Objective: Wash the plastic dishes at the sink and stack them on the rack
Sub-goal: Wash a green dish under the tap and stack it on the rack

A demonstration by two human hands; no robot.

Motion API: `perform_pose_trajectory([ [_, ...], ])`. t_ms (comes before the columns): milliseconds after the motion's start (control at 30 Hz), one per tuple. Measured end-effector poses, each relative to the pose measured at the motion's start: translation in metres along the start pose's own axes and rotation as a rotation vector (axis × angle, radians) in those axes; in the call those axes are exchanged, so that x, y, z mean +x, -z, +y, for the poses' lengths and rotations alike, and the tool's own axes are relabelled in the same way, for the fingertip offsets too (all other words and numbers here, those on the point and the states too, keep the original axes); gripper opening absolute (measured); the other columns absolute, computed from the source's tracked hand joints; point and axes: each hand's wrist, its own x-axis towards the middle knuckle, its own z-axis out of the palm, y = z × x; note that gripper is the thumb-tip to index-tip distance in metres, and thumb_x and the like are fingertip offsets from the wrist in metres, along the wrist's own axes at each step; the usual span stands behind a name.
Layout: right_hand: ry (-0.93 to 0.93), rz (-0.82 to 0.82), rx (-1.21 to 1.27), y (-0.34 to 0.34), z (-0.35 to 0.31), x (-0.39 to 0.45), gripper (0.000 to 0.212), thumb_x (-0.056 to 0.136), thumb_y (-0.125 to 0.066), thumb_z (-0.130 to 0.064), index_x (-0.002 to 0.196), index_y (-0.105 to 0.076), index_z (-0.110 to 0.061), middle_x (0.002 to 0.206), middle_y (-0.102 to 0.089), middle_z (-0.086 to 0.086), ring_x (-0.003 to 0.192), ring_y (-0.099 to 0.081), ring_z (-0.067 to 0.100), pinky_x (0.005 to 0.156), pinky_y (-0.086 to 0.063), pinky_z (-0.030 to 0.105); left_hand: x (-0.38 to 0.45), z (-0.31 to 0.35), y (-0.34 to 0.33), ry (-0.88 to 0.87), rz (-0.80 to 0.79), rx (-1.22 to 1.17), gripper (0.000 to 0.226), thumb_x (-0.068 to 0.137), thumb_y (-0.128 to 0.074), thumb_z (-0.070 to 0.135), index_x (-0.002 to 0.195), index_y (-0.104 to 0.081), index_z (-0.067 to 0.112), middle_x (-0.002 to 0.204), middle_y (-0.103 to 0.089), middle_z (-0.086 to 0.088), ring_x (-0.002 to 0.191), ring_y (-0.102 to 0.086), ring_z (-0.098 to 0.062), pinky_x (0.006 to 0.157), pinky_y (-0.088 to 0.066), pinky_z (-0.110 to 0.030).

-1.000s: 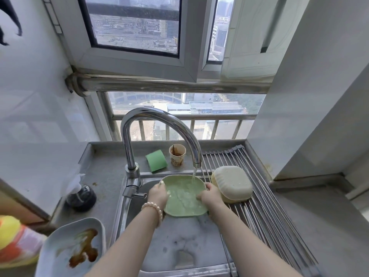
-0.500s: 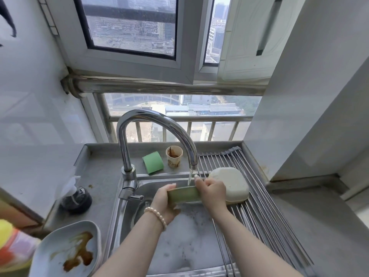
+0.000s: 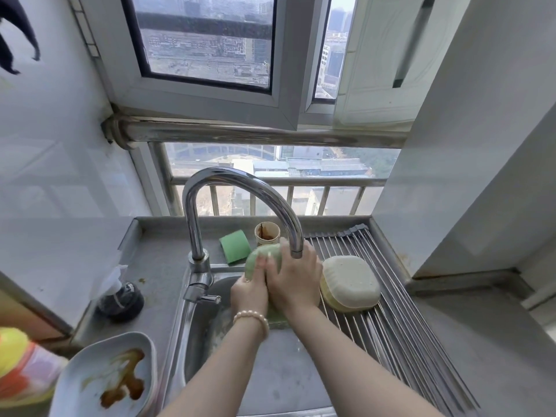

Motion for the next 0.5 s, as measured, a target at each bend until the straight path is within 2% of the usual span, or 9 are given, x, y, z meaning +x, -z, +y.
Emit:
perform_pose_trajectory([
  [33, 0.091, -0.071, -0.097, -0.005, 0.001, -0.006, 0.063, 0.09, -0.015, -0.053, 0.136, -0.044, -0.021, 0.142, -0.041, 0.012, 0.132, -0.033, 0.031, 0.114, -0.019, 0.053, 0.003, -0.002, 0.0, 0.027, -0.001, -0.031, 0.055, 0.085, -0.051, 0.063, 0.066, -0.057, 0.011, 0.067, -0.057, 0.0, 0.063, -0.052, -0.013, 0.054, -0.037, -0.024],
  [100, 0.222, -0.191, -0.231, -0.008, 0.007, -0.011, 0.077, 0.087, 0.001, -0.061, 0.15, -0.023, -0.025, 0.154, -0.026, 0.011, 0.14, -0.025, 0.036, 0.115, -0.009, 0.059, 0.009, -0.009, 0.002, 0.094, 0.022, -0.065, 0.06, 0.09, -0.048, 0.06, 0.075, -0.06, 0.003, 0.078, -0.061, -0.004, 0.072, -0.056, -0.02, 0.061, -0.039, -0.026],
  [167, 0.345, -0.24, -0.271, -0.007, 0.02, -0.012, 0.083, 0.084, 0.005, -0.073, 0.153, -0.012, -0.03, 0.158, -0.018, 0.009, 0.141, -0.023, 0.037, 0.113, -0.011, 0.061, 0.016, -0.014, 0.006, 0.166, 0.06, -0.054, 0.063, 0.096, -0.041, 0.054, 0.104, -0.061, -0.005, 0.101, -0.06, -0.014, 0.098, -0.058, -0.03, 0.081, -0.04, -0.031],
  [233, 0.347, -0.385, -0.243, 0.001, 0.032, -0.007, 0.086, 0.077, -0.001, -0.082, 0.151, -0.001, -0.039, 0.157, -0.016, 0.005, 0.143, -0.015, 0.031, 0.114, -0.017, 0.056, 0.022, -0.013, 0.009, 0.206, 0.04, 0.016, 0.066, 0.101, -0.033, 0.047, 0.124, -0.051, -0.012, 0.127, -0.055, -0.023, 0.118, -0.052, -0.035, 0.096, -0.038, -0.035],
  [300, 0.242, -0.424, -0.153, 0.009, 0.037, -0.002, 0.084, 0.078, -0.019, -0.082, 0.15, -0.013, -0.039, 0.142, -0.029, 0.005, 0.134, -0.022, 0.026, 0.108, -0.029, 0.045, 0.032, -0.012, 0.008, 0.208, 0.002, 0.091, 0.063, 0.103, -0.029, 0.043, 0.127, -0.05, -0.012, 0.134, -0.051, -0.024, 0.122, -0.049, -0.035, 0.1, -0.036, -0.035],
  [367, 0.066, -0.35, -0.059, 0.015, 0.038, 0.004, 0.07, 0.088, -0.031, -0.071, 0.141, -0.039, -0.026, 0.131, -0.04, 0.007, 0.125, -0.035, 0.027, 0.1, -0.034, 0.038, 0.034, -0.009, 0.004, 0.211, -0.05, 0.15, 0.06, 0.103, -0.031, 0.041, 0.126, -0.051, -0.011, 0.133, -0.053, -0.022, 0.121, -0.051, -0.034, 0.102, -0.038, -0.034],
  [500, -0.305, -0.313, 0.16, 0.022, 0.045, 0.017, 0.051, 0.096, -0.037, -0.053, 0.115, -0.063, -0.014, 0.118, -0.063, 0.008, 0.107, -0.056, 0.028, 0.086, -0.042, 0.034, 0.035, -0.007, -0.006, 0.203, -0.149, 0.216, 0.058, 0.101, -0.035, 0.04, 0.127, -0.051, -0.009, 0.134, -0.053, -0.021, 0.121, -0.052, -0.034, 0.105, -0.038, -0.038],
])
